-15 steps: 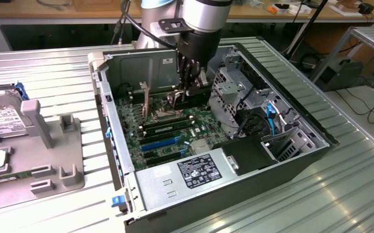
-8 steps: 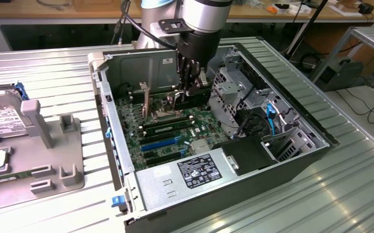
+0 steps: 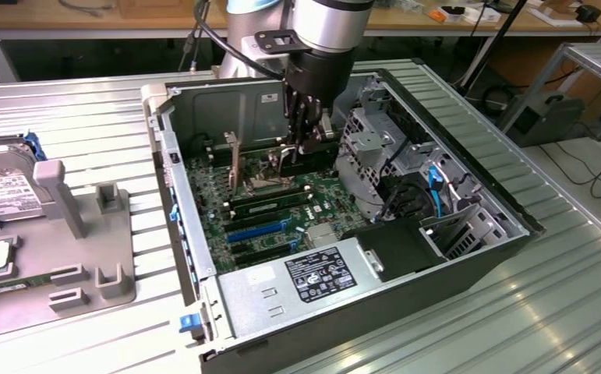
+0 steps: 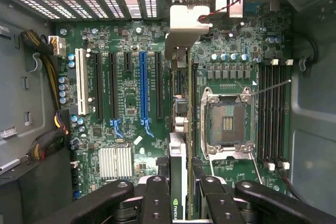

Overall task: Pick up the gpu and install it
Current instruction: 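Insert the gpu into the slot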

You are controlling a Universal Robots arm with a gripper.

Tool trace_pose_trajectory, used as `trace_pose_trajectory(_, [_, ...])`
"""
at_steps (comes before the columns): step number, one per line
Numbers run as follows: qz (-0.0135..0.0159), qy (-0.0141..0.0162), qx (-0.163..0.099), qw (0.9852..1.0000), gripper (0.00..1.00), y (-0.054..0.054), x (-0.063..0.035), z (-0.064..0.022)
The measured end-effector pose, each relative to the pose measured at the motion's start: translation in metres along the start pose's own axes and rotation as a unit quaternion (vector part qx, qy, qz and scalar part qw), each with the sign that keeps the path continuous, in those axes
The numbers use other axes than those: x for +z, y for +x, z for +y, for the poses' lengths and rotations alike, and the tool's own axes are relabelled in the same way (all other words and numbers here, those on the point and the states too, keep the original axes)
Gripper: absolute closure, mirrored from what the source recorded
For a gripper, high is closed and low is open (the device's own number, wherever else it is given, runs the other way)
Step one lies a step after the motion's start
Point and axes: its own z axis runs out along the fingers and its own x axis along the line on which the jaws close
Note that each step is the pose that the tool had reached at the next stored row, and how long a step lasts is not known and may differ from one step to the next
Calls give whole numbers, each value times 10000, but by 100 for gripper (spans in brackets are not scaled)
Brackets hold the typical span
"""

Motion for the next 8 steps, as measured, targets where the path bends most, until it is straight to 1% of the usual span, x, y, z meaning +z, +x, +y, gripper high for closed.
trace_pose_trajectory(3, [-1, 1, 0, 10000, 73, 5, 3, 0])
trace_pose_trajectory(8, [0, 0, 0, 10000, 73, 76, 8, -1])
